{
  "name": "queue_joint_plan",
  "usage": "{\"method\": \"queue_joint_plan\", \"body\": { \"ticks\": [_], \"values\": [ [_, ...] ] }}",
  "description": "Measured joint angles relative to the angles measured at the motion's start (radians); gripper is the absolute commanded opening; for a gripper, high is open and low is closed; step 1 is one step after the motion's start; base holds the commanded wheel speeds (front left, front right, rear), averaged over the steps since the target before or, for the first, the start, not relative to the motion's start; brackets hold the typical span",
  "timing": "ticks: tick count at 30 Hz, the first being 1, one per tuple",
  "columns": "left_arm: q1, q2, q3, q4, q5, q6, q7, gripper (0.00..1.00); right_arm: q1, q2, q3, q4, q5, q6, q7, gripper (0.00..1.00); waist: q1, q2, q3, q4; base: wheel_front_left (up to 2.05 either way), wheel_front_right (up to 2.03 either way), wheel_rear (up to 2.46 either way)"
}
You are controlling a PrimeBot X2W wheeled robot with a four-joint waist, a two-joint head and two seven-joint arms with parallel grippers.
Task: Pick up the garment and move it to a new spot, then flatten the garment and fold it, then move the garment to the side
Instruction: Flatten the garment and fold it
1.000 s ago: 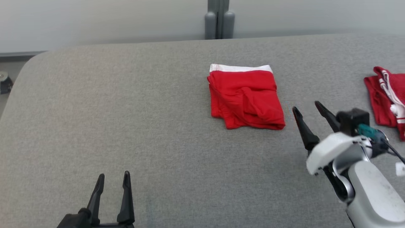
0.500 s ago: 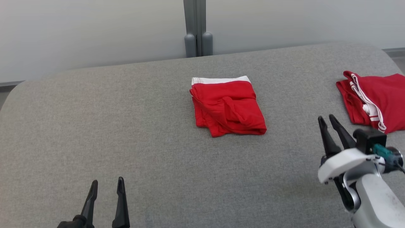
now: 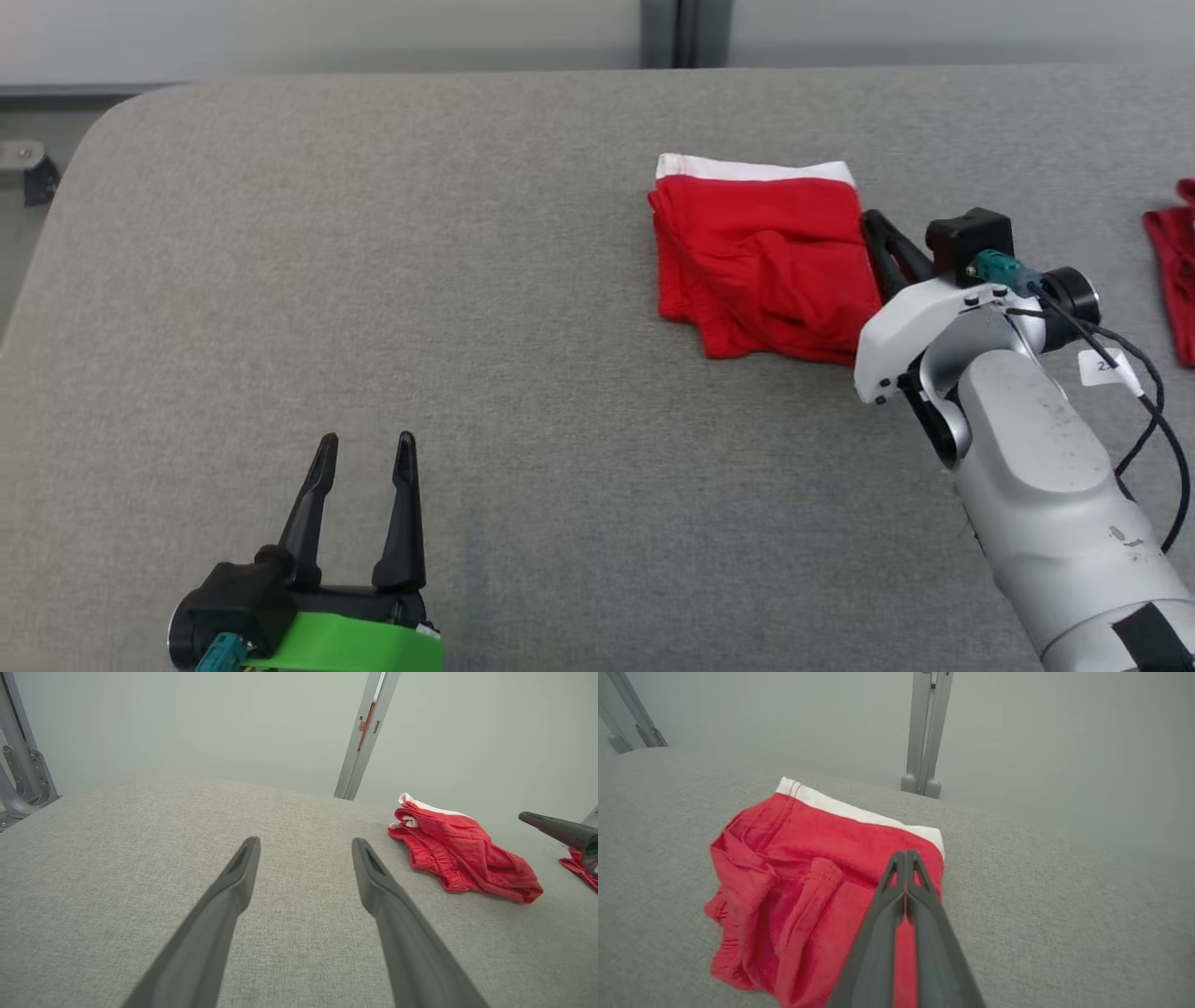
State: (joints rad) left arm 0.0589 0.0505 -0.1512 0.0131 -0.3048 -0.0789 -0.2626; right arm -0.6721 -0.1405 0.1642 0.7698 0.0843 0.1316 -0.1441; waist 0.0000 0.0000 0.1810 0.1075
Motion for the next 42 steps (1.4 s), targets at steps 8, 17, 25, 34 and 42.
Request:
{"method": "queue_joint_plan", "body": {
  "ticks": [8,17,25,34,42],
  "values": [
    [-0.015,0.000,-0.004,0.005,-0.001,0.004,0.000,1.00,-0.053,0.046,-0.027,0.213,-0.026,0.000,-0.064,0.00,0.0000,0.0000,0.072,0.094,0.00,0.00,0.00],
    [-0.014,0.000,0.009,0.005,-0.002,0.013,0.000,1.00,-0.062,0.084,0.108,0.266,-0.002,0.000,-0.110,0.00,0.0000,0.0000,0.081,0.108,0.00,0.00,0.00],
    [-0.008,0.000,0.004,0.006,-0.004,0.017,0.000,1.00,-0.019,0.088,0.305,0.227,0.086,-0.001,-0.118,0.00,0.0000,0.0000,0.053,0.083,0.00,0.00,0.00],
    [0.002,0.000,0.005,0.009,-0.004,0.019,0.000,1.00,0.025,0.091,0.445,0.205,0.183,-0.001,-0.119,0.00,0.0000,0.0000,0.025,0.070,0.00,0.00,0.00],
    [0.056,-0.001,0.043,0.021,0.003,0.028,0.000,1.00,0.083,0.091,0.375,0.052,0.246,-0.001,-0.119,0.00,0.0000,0.0000,-0.037,0.042,0.00,0.00,0.00]
  ]
}}
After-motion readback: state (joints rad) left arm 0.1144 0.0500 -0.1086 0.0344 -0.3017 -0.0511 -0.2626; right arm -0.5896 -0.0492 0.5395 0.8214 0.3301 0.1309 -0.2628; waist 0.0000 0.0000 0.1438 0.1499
